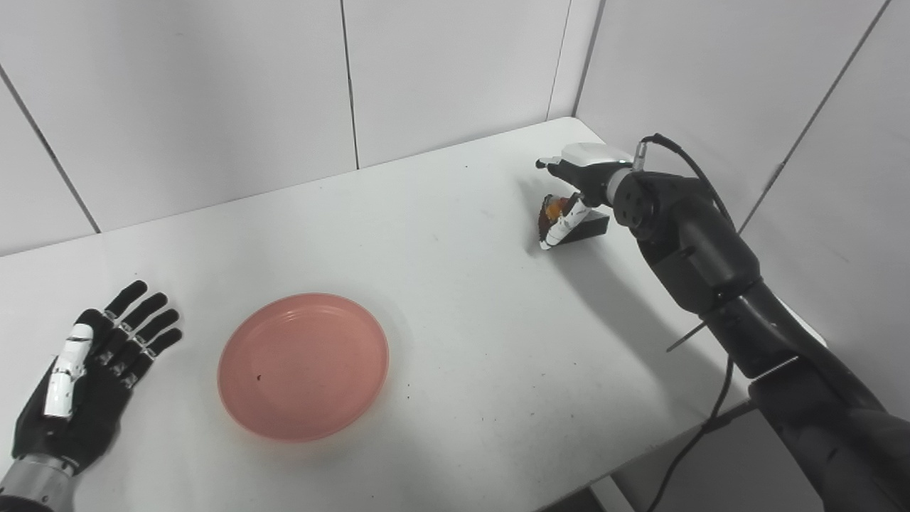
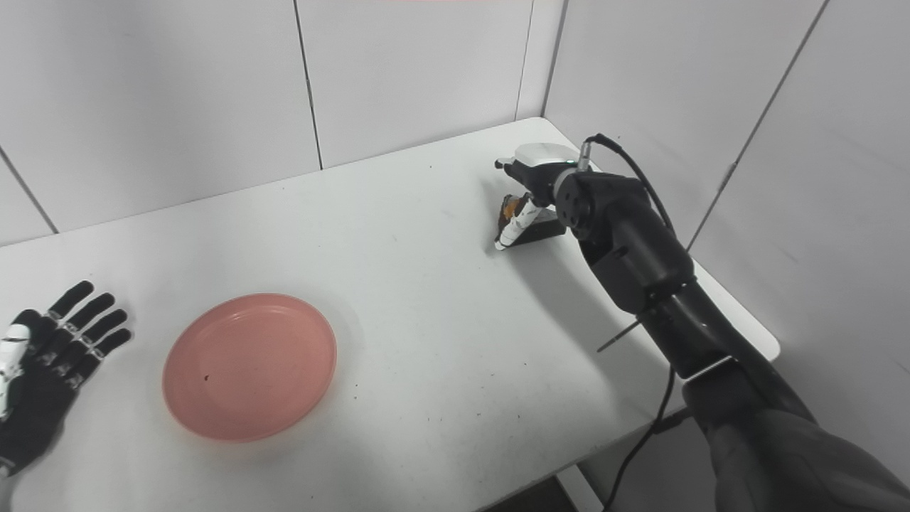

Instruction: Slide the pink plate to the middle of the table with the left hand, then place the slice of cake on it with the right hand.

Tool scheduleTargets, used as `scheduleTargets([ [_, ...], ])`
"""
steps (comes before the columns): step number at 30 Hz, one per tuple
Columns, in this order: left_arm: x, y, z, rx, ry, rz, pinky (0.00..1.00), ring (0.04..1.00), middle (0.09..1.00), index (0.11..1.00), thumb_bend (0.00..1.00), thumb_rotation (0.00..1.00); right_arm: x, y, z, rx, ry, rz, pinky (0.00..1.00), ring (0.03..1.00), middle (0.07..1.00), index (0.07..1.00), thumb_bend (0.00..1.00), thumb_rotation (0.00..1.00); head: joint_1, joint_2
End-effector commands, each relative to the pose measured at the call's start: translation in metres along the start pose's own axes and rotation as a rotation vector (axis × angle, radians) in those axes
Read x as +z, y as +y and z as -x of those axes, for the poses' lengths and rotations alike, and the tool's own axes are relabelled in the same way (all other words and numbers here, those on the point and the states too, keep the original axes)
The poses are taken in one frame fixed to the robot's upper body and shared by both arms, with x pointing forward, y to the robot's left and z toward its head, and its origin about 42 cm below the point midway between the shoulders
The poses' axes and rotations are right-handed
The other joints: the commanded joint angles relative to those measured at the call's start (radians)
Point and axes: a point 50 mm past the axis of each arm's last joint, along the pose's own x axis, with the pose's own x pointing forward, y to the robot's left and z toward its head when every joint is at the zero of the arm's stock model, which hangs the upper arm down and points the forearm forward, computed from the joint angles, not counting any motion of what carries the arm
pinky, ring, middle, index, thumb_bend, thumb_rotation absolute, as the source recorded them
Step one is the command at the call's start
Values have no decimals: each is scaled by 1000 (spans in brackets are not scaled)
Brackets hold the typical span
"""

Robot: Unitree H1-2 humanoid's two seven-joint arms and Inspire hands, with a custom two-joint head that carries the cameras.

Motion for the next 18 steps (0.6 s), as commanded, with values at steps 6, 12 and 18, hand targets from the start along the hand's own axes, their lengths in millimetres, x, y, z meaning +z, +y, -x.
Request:
scheduleTargets([
  [6,-47,16,26,84,213,44,831,838,857,850,457,854,-4,-20,-3,-87,9,-16,844,958,978,964,1000,318,1,3],
  [12,-47,19,27,86,216,34,818,829,849,841,460,854,-6,-16,-8,-83,20,-13,858,964,981,963,1000,324,0,9],
  [18,-47,18,28,88,219,31,808,822,842,833,470,832,-8,-14,-13,-84,31,-14,852,951,972,955,1000,315,0,10],
])
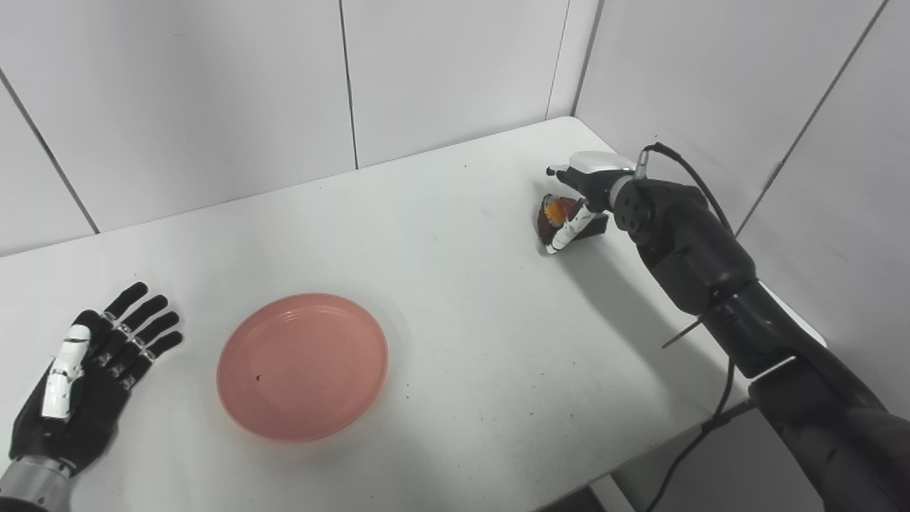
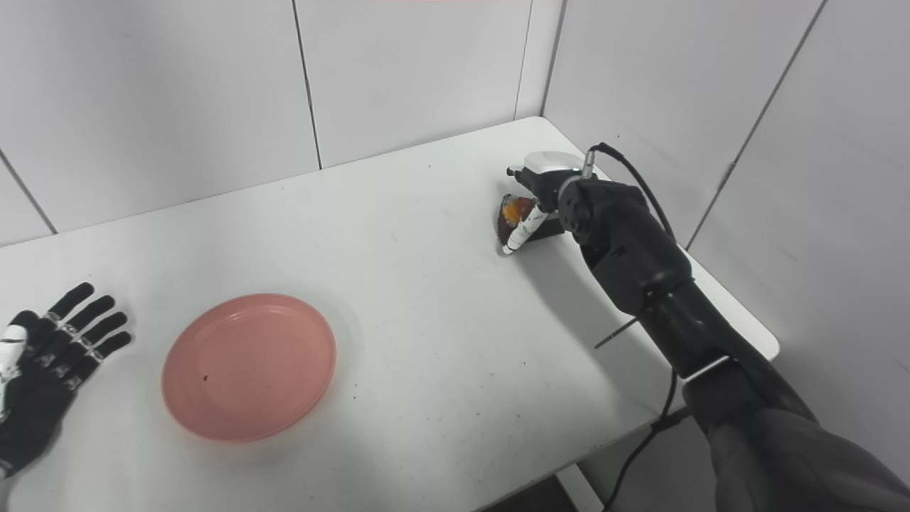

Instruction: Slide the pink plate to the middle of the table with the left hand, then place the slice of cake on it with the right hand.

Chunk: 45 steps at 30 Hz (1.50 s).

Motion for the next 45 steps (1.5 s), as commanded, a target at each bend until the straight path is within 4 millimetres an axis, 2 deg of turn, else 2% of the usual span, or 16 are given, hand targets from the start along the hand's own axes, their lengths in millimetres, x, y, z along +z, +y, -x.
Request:
scheduleTargets([
  [1,-48,16,27,92,212,39,809,823,844,836,469,834,3,-27,2,-89,-11,-2,831,937,964,946,1000,318,0,2],
  [8,-47,17,28,86,210,40,809,827,846,837,470,838,1,-18,-7,-74,-5,8,789,903,941,933,1000,307,0,2],
  [17,-42,11,28,85,208,41,838,847,864,851,475,825,-2,-12,-12,-80,-7,-12,797,903,926,927,1000,288,2,4],
  [23,-41,10,28,85,208,38,845,851,865,856,462,846,-1,-8,-15,-92,-13,-24,701,842,869,914,970,244,5,5],
  [25,-41,10,28,82,208,38,845,852,866,858,461,847,-1,-7,-15,-103,-15,-41,632,779,817,907,949,205,5,5],
  [26,-41,10,28,81,207,39,847,853,868,861,465,848,-1,-6,-16,-108,-17,-49,582,716,780,897,924,168,5,5],
  [27,-41,10,28,79,206,39,850,853,870,863,468,849,-1,-5,-17,-114,-16,-55,630,727,781,881,893,151,5,5],
  [30,-41,10,27,82,205,44,847,852,868,862,463,853,-4,0,-22,-124,-28,-65,671,727,779,834,839,143,5,5],
  [33,-40,10,27,83,206,48,846,853,869,860,461,852,-8,2,-26,-132,-54,-70,615,658,701,715,767,128,9,6],
  [35,-40,11,27,84,206,48,848,853,871,860,460,855,-9,3,-27,-142,-68,-83,502,548,601,541,576,126,8,8],
  [39,-39,11,27,88,205,44,848,849,867,858,463,852,-12,6,-29,-167,-80,-105,461,506,552,496,514,129,8,10],
  [45,-38,10,27,86,204,29,842,849,867,860,455,872,-14,8,-31,-169,-77,-122,469,518,558,493,507,129,13,13],
])
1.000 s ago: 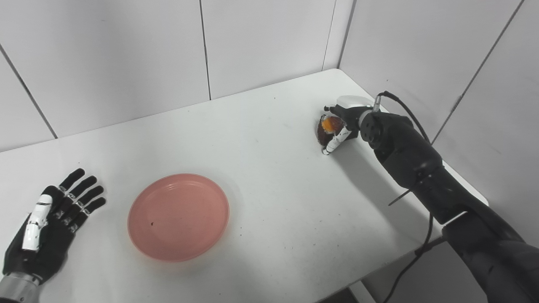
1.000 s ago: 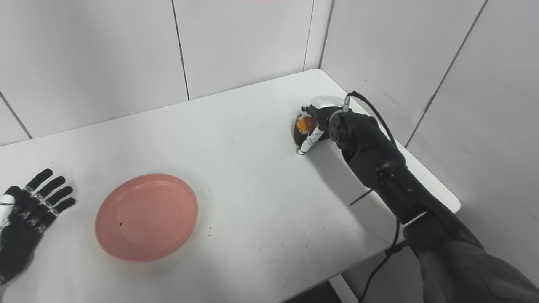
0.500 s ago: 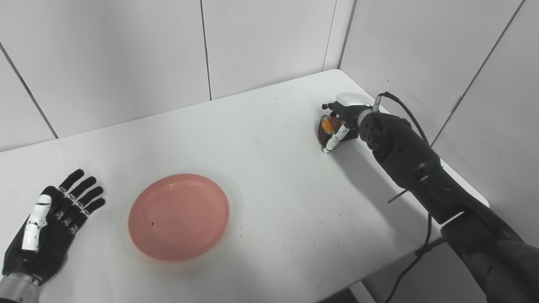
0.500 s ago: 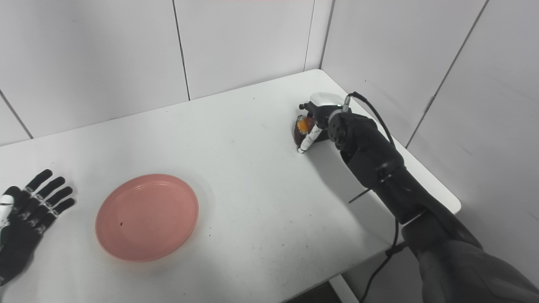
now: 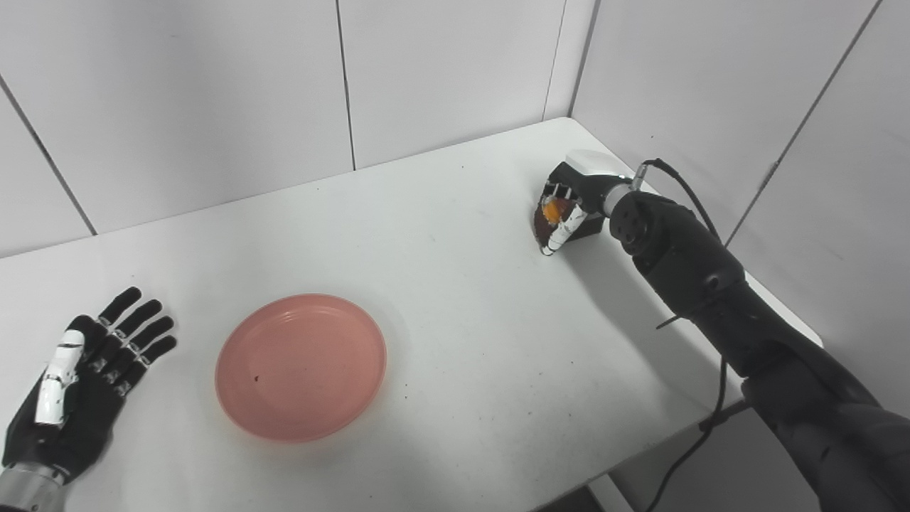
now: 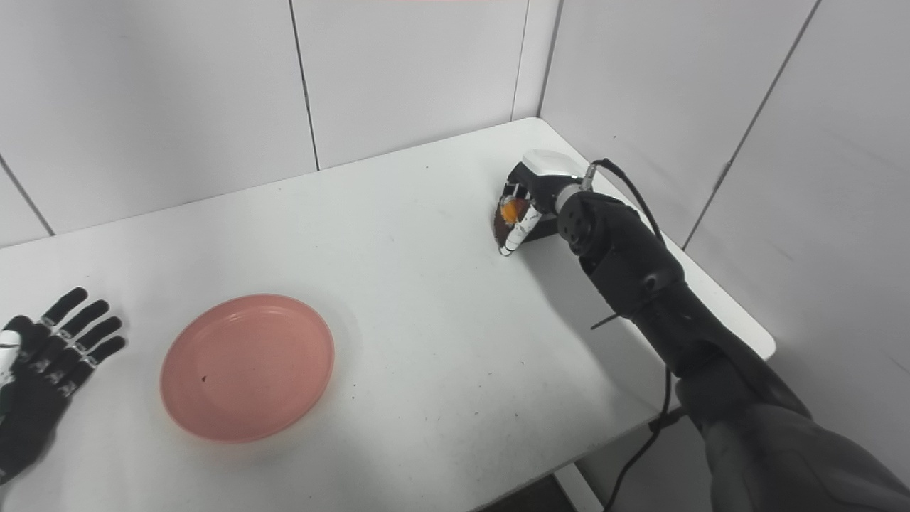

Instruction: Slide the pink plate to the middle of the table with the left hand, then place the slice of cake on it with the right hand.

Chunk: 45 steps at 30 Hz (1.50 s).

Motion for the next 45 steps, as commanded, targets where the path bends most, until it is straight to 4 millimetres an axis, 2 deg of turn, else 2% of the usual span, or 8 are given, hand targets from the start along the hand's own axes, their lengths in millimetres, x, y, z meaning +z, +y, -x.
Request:
scheduleTargets([
  [1,-41,10,21,80,193,40,840,847,866,859,453,872,3,-15,-1,-45,-11,18,471,519,558,493,507,129,1,-1],
  [12,-41,10,20,79,194,35,834,845,865,856,462,888,2,-19,3,-50,-6,16,466,516,555,492,508,129,3,-1],
  [18,-42,10,19,75,194,35,838,850,868,858,469,883,8,-34,10,-67,-23,-1,475,518,568,493,507,127,9,0],
  [21,-39,5,19,77,189,25,818,837,853,840,481,852,22,-45,22,-82,-62,-16,456,509,563,492,506,125,10,1],
  [29,-39,-4,16,76,188,13,845,853,868,855,455,888,63,-62,50,-85,-192,9,438,491,554,492,504,124,38,-4],
  [37,-39,-22,12,70,183,4,838,860,879,866,450,897,97,-73,74,-95,-311,52,416,477,547,492,506,125,97,-6],
  [42,-39,-38,7,63,181,3,862,879,895,879,434,933,122,-73,89,-80,-415,92,376,439,516,491,505,122,149,-6],
  [45,-38,-46,5,62,180,-1,883,895,908,895,416,986,127,-73,92,-78,-441,106,369,432,505,491,504,120,172,-6],
])
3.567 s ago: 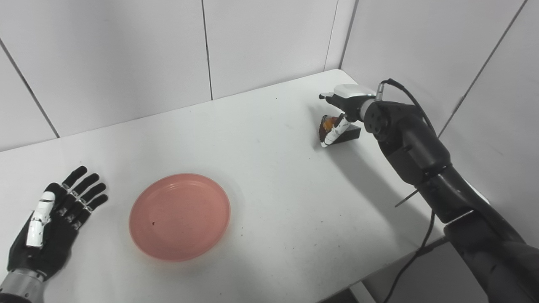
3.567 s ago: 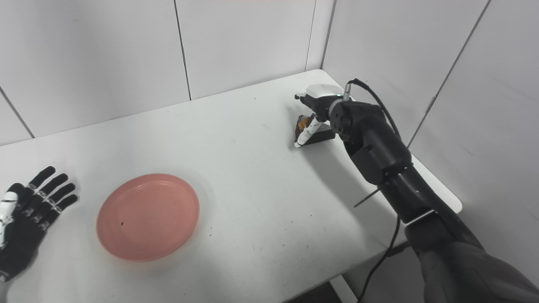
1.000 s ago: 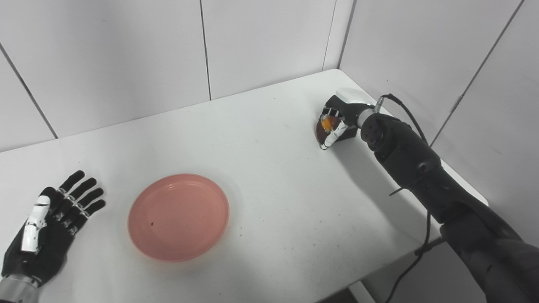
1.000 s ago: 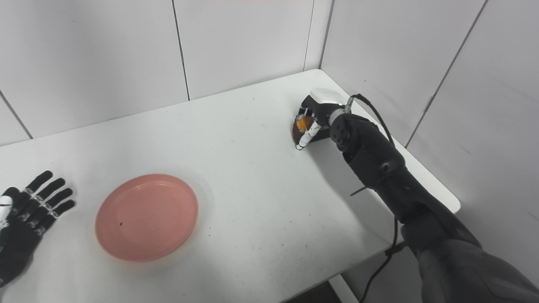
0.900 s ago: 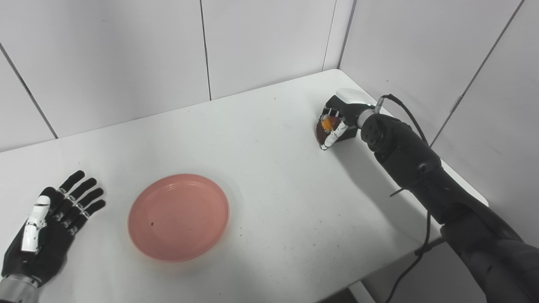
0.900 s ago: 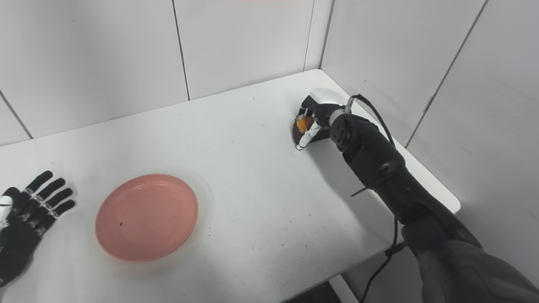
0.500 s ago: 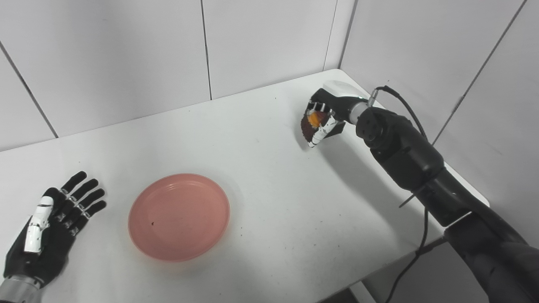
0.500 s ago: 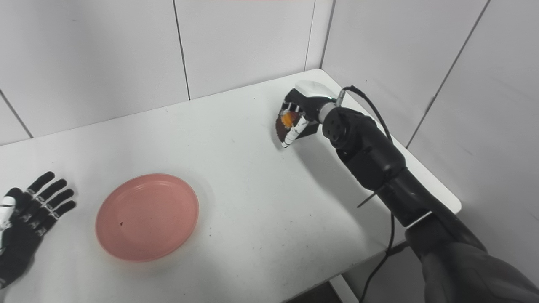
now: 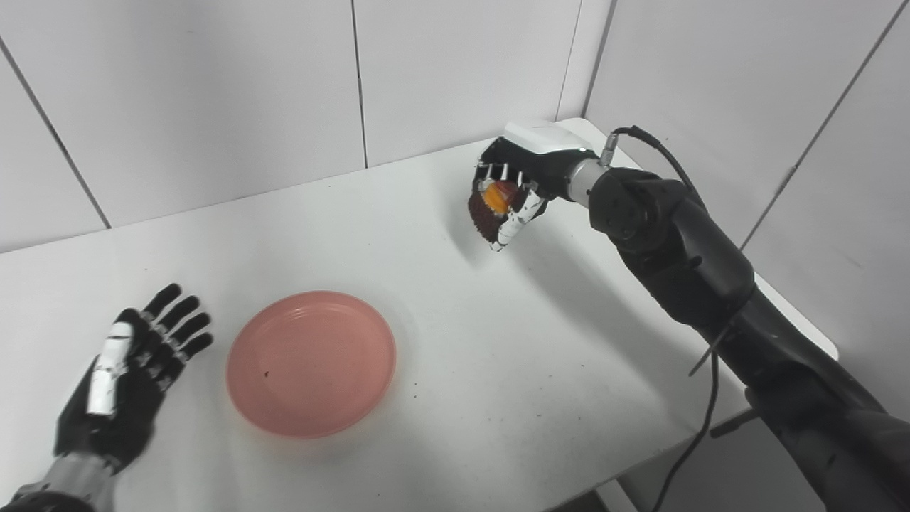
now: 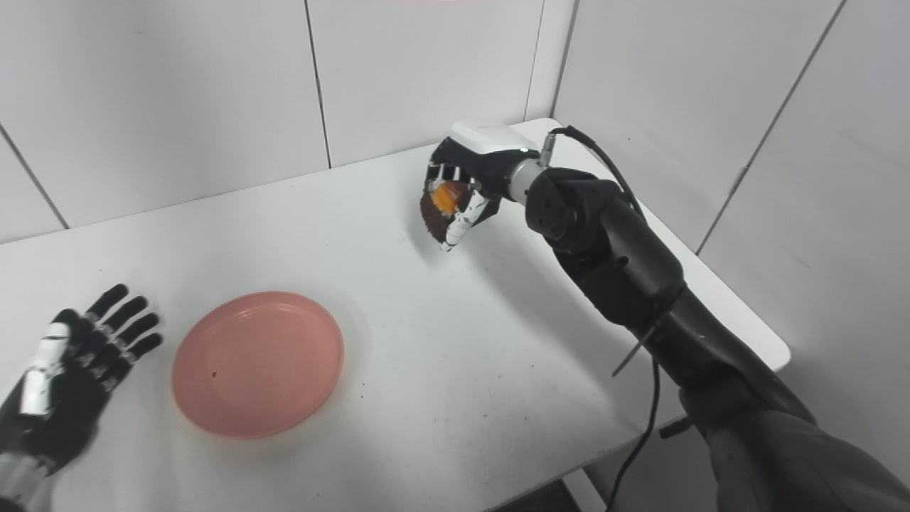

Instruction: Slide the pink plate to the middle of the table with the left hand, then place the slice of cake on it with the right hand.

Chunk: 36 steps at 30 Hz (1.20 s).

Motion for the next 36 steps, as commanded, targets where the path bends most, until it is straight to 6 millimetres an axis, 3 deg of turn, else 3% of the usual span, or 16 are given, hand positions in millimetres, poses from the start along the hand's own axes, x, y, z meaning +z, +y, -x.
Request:
scheduleTargets([
  [1,-31,-2,10,48,157,25,886,896,910,896,414,992,14,-28,3,-82,-60,44,368,431,504,491,504,120,21,0],
  [11,-27,-33,-1,53,157,3,921,917,924,915,364,1000,68,-16,-14,-42,-219,58,387,450,512,490,503,118,119,7],
  [16,-29,-46,-7,55,159,-3,925,919,927,919,358,1000,98,-4,-22,-28,-316,37,346,412,486,490,503,116,190,20],
  [19,-28,-54,-11,53,155,-15,915,909,917,915,360,1000,106,1,-24,-19,-355,33,349,414,486,490,503,115,258,31],
  [27,-28,-69,-19,45,150,-7,916,907,911,912,364,1000,125,14,-24,25,-409,56,367,443,515,490,505,118,320,46],
  [29,-28,-70,-20,48,152,-10,912,904,911,906,364,1000,129,17,-23,28,-416,60,372,445,460,527,513,30,335,50],
  [36,-28,-79,-26,56,151,-15,893,896,907,895,365,1000,144,27,-24,53,-474,62,368,437,437,543,515,0,365,63],
])
